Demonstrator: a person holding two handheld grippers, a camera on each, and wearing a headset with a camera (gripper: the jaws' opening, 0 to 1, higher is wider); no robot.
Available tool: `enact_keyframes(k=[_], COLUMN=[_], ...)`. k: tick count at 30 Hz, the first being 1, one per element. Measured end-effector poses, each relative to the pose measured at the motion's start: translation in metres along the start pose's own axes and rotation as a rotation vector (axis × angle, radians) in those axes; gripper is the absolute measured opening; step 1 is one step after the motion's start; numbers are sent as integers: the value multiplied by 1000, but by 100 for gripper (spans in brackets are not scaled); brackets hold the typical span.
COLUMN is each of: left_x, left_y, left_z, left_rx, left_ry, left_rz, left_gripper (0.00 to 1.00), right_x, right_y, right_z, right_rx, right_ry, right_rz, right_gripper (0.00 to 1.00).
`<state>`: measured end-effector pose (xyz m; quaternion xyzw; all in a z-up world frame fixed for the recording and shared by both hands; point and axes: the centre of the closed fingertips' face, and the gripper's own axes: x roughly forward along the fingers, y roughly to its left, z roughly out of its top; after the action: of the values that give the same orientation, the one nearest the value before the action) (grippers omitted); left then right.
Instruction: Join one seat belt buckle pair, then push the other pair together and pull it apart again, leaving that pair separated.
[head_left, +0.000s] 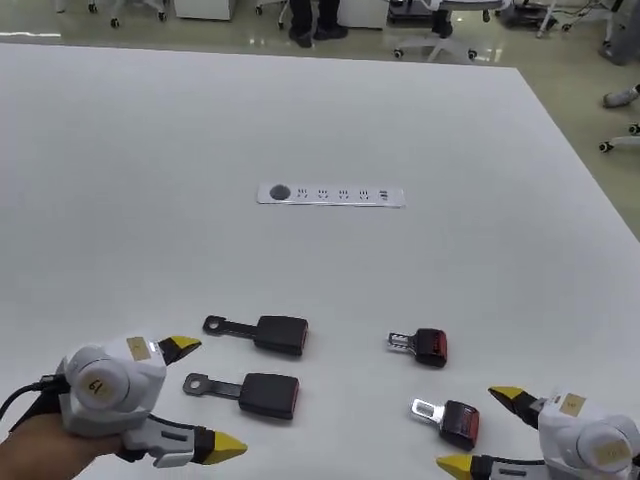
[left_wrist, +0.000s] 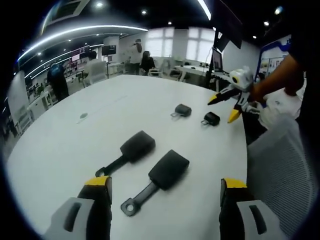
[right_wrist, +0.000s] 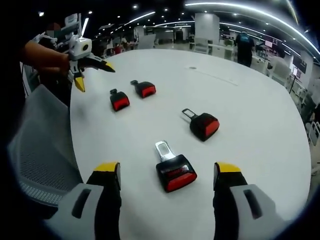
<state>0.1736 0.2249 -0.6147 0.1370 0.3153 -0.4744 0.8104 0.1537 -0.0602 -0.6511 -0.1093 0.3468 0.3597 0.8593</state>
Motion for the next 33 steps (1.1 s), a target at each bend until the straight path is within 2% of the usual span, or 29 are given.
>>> enact_keyframes(k=[3, 6, 9, 13, 16, 23, 28, 29, 32, 33], left_x=[7, 11, 17, 26, 31, 54, 67, 71, 76, 78], left_y=[-3, -4, -4, -9, -13, -10, -5, -4, -4, -4], left_z=[2, 4, 3, 1, 1, -8, -14, -18, -23, -25], left_rx=[21, 51, 71, 141, 165, 223, 217, 220, 246, 251], left_ry=[18, 30, 49, 88, 108, 157, 184, 201, 209, 212], left_rz=[-21, -36, -61, -103, -124, -188, -196, -200, -213, -220], left_gripper=[90, 89, 88, 86, 85, 79, 74, 73, 68, 67], right_x=[2, 4, 8, 10, 11, 13, 15, 16, 18, 19], right_y=[2, 3, 1, 4, 3, -1, -2, -2, -5, -6], right_z=[-4, -4, -8, -9, -13, -23, -29, -31, -39, -33], right_rx=[-15, -23, -24, -34, -45, -65, -80, -97, -132, -160], right_ry=[33, 42, 62, 78, 97, 133, 164, 170, 207, 180], right_rz=[32, 51, 72, 108, 124, 164, 184, 188, 196, 200], right_gripper=[73, 68, 69, 69, 69, 63, 57, 57, 52, 51])
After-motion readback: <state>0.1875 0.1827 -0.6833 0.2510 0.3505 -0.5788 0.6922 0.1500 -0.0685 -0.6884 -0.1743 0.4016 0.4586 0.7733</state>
